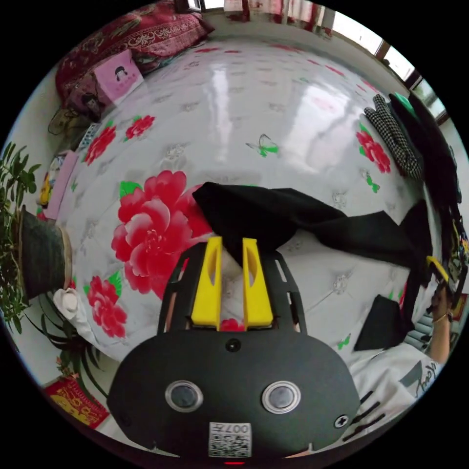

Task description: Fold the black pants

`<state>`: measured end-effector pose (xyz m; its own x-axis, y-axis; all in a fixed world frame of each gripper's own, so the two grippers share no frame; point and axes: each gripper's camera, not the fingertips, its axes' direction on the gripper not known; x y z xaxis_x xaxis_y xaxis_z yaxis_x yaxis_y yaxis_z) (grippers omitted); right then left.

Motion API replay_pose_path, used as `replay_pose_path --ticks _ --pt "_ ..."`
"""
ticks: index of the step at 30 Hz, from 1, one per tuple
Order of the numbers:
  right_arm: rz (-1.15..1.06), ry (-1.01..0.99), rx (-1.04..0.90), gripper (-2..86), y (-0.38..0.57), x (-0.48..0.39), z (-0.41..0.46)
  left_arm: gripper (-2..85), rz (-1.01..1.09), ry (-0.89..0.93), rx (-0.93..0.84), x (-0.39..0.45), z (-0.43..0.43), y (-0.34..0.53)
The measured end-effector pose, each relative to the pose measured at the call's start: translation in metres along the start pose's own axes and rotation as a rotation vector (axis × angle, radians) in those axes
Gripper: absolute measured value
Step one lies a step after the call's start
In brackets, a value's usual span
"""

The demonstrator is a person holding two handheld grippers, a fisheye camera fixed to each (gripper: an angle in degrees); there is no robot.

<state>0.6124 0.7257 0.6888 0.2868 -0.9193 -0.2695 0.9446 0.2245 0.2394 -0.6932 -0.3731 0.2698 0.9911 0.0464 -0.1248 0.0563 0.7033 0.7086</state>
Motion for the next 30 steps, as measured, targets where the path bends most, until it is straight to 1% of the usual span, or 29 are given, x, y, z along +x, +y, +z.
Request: replay_pose_path --ticks 1,3,4,5,7,9,10,12,14,17,19,21,23,24,26,28,30 --pt "0.004 0.001 -0.002 2.2 0.000 0.000 0.002 1.1 -0.001 0.030 0.008 -0.004 0.000 -0.005" --pt "0.022 0.002 -0.012 2.0 -0.003 0.001 0.008 0.0 0.004 0.060 0.003 -0.012 0.001 -0.009" --pt "0.028 0.000 -0.015 2.0 -0.004 0.002 0.009 -0.3 0.039 0.057 -0.009 -0.016 -0.001 -0.009" --pt "0.036 -0.003 -0.015 1.8 -0.006 0.003 0.011 -0.5 0.073 0.019 -0.032 -0.022 -0.004 -0.005" --pt "0.041 0.000 -0.009 1.4 -0.011 0.004 0.011 -0.6 0.119 -0.068 -0.022 -0.034 -0.020 0.009" --pt "0.045 0.007 -0.003 0.7 -0.017 0.005 0.010 -0.5 0.121 -0.119 -0.026 -0.053 -0.037 0.030" --pt "0.050 0.005 -0.003 0.6 -0.019 0.005 0.010 -0.4 0.084 -0.120 -0.031 -0.070 -0.046 0.047" --pt "0.089 -0.012 0.007 0.1 -0.026 0.004 0.010 -0.1 0.000 -0.065 -0.028 -0.100 -0.054 0.073" --pt "0.114 -0.039 0.005 -0.1 -0.032 0.000 0.015 0.6 -0.157 0.035 -0.031 -0.138 -0.052 0.108" --pt "0.132 -0.055 -0.035 -0.2 -0.045 -0.015 0.031 0.7 -0.308 0.029 -0.008 -0.161 -0.057 0.147" --pt "0.123 -0.040 -0.057 -0.2 -0.054 -0.031 0.037 0.1 -0.317 0.026 0.053 -0.154 -0.071 0.163" --pt "0.082 -0.048 -0.099 -0.3 -0.066 -0.057 0.042 -0.6 -0.257 0.062 0.135 -0.130 -0.088 0.170" --pt "0.046 -0.100 -0.121 -0.3 -0.074 -0.077 0.043 -0.8 -0.095 0.141 0.212 -0.075 -0.103 0.164" --pt "0.018 -0.155 -0.125 -0.2 -0.079 -0.092 0.041 -0.9 -0.050 0.167 0.218 -0.060 -0.104 0.161" --pt "0.008 -0.250 -0.121 -0.2 -0.085 -0.112 0.037 -0.9 0.144 0.294 0.225 0.004 -0.106 0.145" --pt "-0.017 -0.354 -0.141 -0.1 -0.092 -0.134 0.033 -1.0 0.271 0.396 0.226 0.045 -0.105 0.138" --pt "-0.101 -0.448 -0.157 0.0 -0.097 -0.165 0.023 -1.0 0.355 0.477 0.212 0.077 -0.104 0.135"
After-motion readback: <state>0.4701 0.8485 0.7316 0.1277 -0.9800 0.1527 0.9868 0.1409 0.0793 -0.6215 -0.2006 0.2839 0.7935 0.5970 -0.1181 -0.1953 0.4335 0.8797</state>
